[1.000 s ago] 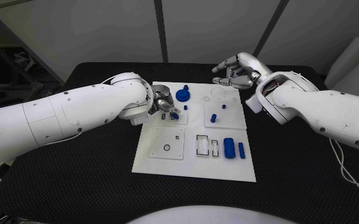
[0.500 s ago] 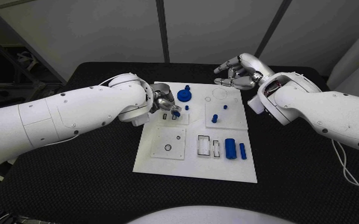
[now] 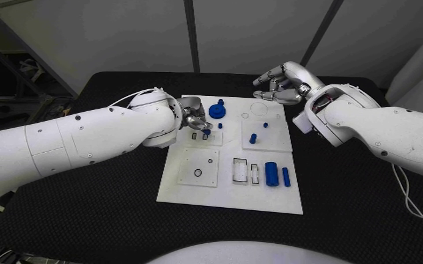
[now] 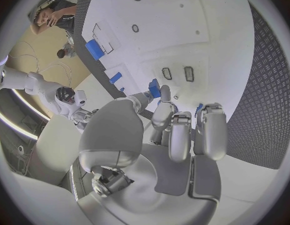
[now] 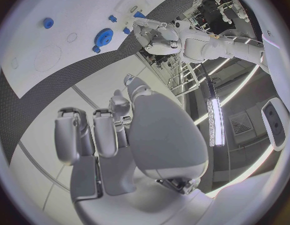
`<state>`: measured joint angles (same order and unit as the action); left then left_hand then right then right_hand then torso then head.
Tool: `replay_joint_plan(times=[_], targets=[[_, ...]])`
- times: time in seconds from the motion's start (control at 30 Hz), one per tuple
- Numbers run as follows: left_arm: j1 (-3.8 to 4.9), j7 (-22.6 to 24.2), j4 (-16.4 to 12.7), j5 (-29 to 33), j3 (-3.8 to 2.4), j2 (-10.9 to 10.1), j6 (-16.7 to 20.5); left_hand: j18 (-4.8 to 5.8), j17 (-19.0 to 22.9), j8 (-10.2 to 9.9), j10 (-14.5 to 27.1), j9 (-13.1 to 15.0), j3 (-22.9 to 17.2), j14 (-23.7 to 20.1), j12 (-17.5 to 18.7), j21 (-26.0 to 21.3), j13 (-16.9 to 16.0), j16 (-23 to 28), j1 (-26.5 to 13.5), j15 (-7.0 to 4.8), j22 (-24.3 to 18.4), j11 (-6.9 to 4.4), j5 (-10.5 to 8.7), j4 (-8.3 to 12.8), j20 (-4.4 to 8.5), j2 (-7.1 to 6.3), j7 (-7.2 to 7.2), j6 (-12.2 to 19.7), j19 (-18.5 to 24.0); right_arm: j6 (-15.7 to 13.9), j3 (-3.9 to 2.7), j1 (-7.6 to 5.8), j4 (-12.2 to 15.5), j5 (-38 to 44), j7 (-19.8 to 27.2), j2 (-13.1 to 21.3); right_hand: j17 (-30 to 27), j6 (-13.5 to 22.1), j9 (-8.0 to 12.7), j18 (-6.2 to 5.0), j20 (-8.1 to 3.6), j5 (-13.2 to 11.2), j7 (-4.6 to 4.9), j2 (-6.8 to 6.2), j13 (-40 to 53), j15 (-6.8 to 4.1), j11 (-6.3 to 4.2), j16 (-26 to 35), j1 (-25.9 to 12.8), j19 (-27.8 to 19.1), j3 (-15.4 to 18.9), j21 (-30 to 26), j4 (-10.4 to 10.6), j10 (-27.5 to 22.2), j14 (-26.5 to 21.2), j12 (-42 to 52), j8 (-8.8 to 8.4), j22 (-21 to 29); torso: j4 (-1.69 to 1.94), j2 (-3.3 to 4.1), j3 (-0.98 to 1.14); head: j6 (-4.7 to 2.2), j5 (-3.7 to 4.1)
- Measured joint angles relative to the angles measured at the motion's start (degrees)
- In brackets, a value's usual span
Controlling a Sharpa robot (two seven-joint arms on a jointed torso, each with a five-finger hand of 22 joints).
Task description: Assemble the parts on the task board
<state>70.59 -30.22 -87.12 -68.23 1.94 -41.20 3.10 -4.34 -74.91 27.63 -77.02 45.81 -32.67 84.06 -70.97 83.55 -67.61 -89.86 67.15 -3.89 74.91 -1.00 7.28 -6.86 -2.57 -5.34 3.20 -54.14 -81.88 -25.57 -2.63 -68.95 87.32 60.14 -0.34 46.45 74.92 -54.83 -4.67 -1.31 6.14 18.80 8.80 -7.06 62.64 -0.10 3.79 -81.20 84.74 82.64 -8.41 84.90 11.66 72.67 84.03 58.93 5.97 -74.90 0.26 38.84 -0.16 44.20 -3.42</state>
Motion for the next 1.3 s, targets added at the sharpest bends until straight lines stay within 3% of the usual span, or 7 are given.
replay_joint_plan(times=[0.57,1.3], targets=[[-1.59,0.1,0.0,-6.5,0.01,0.4,0.8,-0.01,0.0,-0.1,0.0,0.0,-0.5,0.0,0.0,0.0,0.0,0.0,-0.2,0.01,0.0,0.03,-0.23,0.5,-0.22,-0.09,0.09,0.1,-0.2,0.0,0.0,0.01,-0.1,0.0,0.2,0.0,0.0,0.0,0.0,0.0,0.0,0.0,0.0,0.0,0.0,0.0,0.0,0.0,0.0,0.0,0.0,0.0,0.0,0.0,0.0,0.0,0.0,0.0,-0.03,0.04,-0.03,0.65,0.01],[-1.98,0.0,-0.1,-8.6,0.01,0.3,-0.7,-0.01,0.0,0.2,-0.1,0.0,-0.6,0.0,0.0,0.0,0.0,0.0,0.1,0.04,0.0,-0.08,-0.49,0.6,-0.21,-0.31,0.1,0.1,-0.2,0.3,0.0,0.01,-0.1,0.1,0.4,-0.1,0.0,0.0,0.0,0.0,0.0,0.0,0.0,0.0,0.0,0.0,0.0,0.0,0.0,0.0,0.0,0.0,0.0,0.0,0.0,0.0,0.0,0.0,-0.04,0.0,0.03,0.88,0.16]])
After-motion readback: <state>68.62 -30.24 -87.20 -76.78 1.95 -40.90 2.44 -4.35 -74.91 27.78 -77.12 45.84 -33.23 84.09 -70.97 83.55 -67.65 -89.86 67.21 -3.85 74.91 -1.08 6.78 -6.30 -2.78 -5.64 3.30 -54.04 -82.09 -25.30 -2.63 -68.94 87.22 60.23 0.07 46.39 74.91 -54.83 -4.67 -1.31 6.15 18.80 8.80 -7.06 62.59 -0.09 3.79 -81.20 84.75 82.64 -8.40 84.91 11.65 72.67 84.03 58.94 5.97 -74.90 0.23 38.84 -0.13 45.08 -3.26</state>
